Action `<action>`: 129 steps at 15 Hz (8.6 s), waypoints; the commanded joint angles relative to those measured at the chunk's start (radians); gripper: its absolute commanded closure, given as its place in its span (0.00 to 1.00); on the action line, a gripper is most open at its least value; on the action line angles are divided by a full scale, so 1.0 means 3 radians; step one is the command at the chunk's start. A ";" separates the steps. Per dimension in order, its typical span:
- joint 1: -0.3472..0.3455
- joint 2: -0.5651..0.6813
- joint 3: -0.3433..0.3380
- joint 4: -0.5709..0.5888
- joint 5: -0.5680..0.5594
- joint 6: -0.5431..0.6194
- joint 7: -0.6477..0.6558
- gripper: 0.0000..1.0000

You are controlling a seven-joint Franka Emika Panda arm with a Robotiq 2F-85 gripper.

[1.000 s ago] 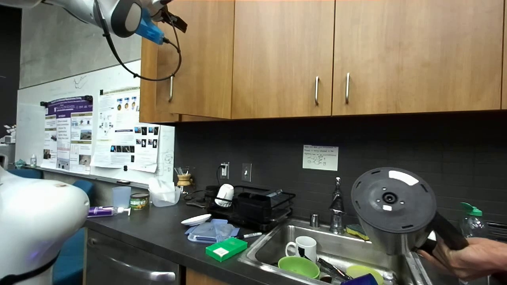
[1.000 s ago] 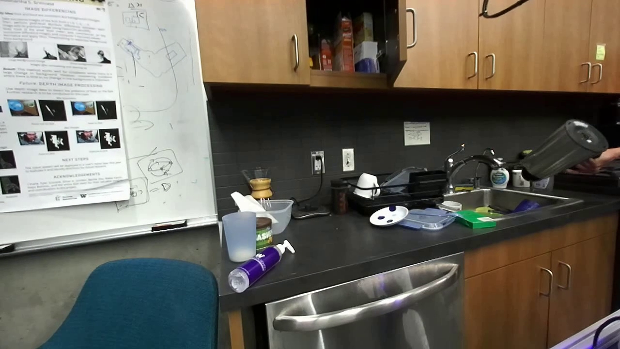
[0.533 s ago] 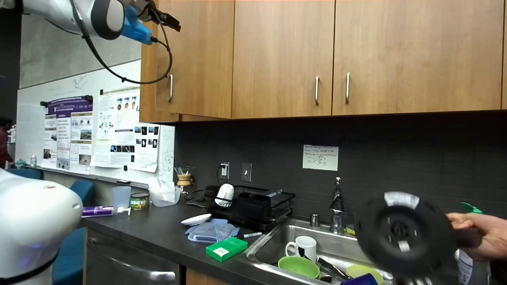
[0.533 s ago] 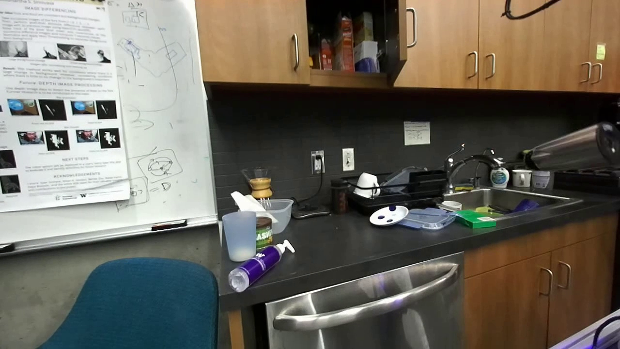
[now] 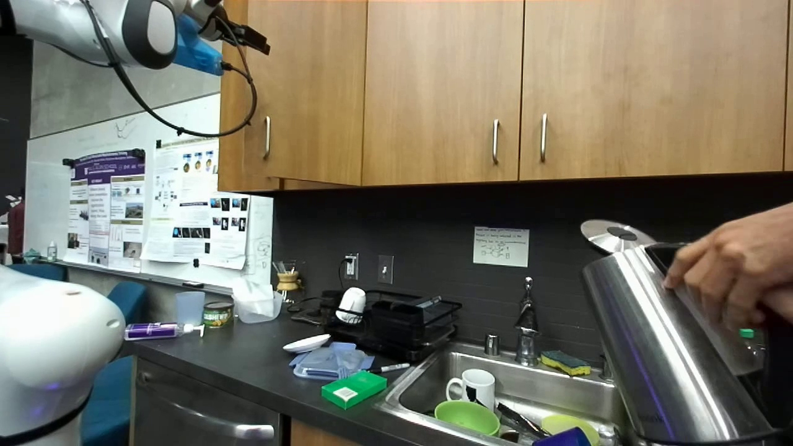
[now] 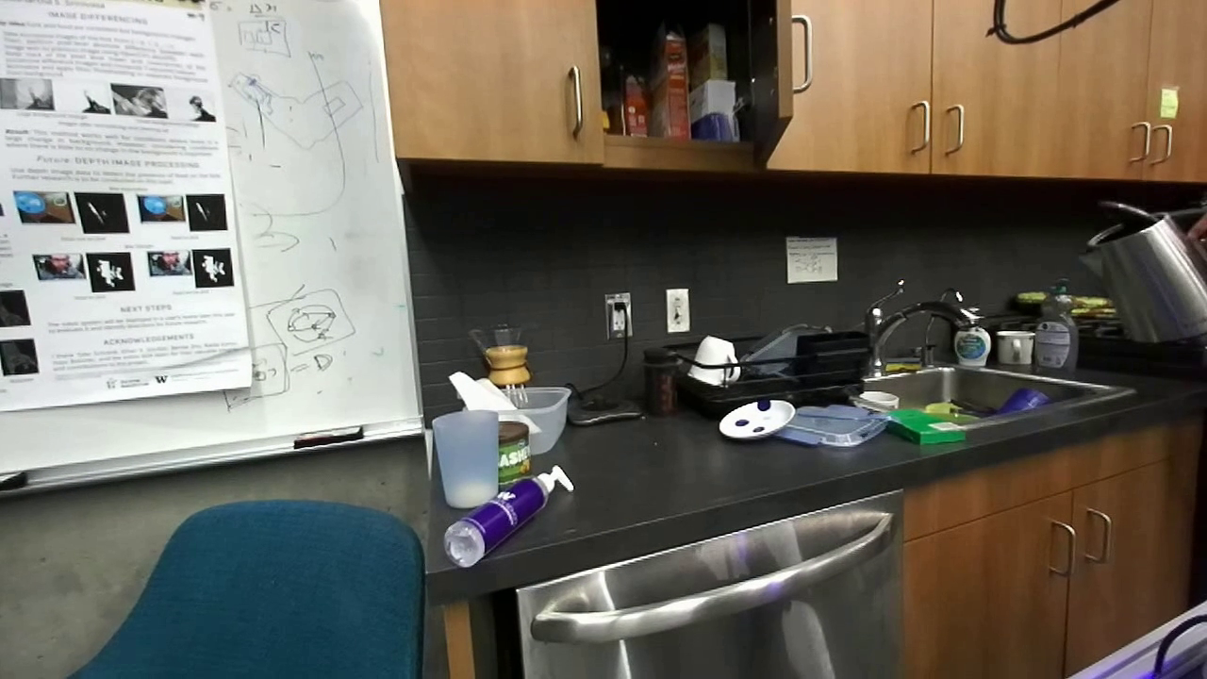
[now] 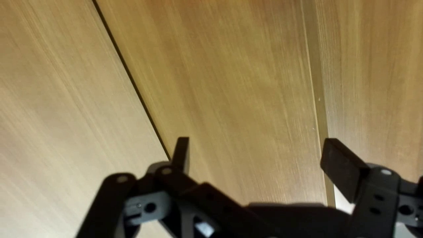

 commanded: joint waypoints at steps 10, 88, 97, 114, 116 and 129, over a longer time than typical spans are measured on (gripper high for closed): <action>0.0067 -0.0079 -0.0003 -0.0058 -0.0079 0.0075 0.0025 0.00; -0.2401 -0.0014 0.1322 0.0554 -0.1635 -0.0841 0.0298 1.00; -0.2769 -0.0130 0.1202 0.0417 -0.1891 -0.1145 0.0562 1.00; -0.1892 -0.0255 0.1062 0.0512 -0.1476 -0.0574 0.0664 1.00; -0.1465 -0.0293 0.0955 0.0479 -0.1370 -0.0579 0.0582 1.00; 0.0742 -0.0486 0.0215 -0.0153 -0.0353 -0.1527 0.0198 1.00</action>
